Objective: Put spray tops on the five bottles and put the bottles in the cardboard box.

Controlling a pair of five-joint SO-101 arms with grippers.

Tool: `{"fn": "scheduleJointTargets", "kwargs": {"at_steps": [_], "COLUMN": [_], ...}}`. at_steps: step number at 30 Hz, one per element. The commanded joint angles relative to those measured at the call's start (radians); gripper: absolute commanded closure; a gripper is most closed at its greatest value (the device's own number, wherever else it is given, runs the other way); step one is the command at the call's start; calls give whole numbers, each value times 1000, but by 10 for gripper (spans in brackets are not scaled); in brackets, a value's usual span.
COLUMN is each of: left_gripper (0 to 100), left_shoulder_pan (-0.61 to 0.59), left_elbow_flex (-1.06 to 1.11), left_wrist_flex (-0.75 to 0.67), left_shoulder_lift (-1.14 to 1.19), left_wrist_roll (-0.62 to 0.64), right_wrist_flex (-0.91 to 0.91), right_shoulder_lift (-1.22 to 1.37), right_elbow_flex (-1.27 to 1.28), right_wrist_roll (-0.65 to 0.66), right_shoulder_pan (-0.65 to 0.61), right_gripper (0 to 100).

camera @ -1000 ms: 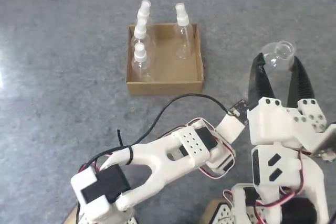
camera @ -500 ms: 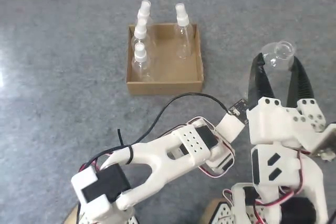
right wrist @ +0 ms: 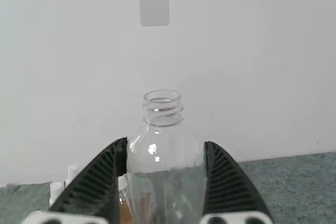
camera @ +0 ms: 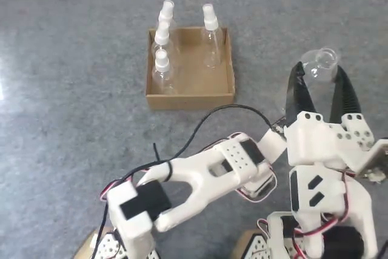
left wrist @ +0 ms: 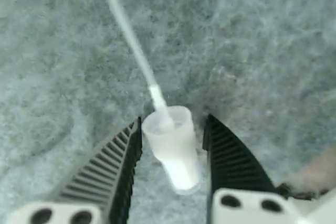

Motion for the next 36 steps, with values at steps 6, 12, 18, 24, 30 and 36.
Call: {"fn": "scheduleJointTargets", "kwargs": {"at_steps": [6, 12, 18, 24, 30, 36], "left_gripper": [902, 983, 987, 987, 987, 987], "left_shoulder_pan": [-5, -6, -6, -20, -129, -124], "left_elbow_flex": [-111, -113, -117, -111, -88, -31], "left_wrist_flex": [71, 86, 135, 180, 193, 193], "left_shoulder_lift": [26, 26, 26, -41, -117, -198], "left_wrist_roll": [0, -77, -80, -118, -121, -123], "right_wrist_flex": [-27, -27, -27, -27, -27, -27], "right_shoulder_lift": [-10, -8, -8, -8, -7, -5], "right_elbow_flex": [-9, -9, -9, -8, -8, -8], "right_wrist_roll": [-6, -6, -6, -6, -6, -6], "right_shoulder_pan": [2, 2, 2, 2, 2, 2], "right_gripper": [977, 977, 977, 977, 977, 977]}}
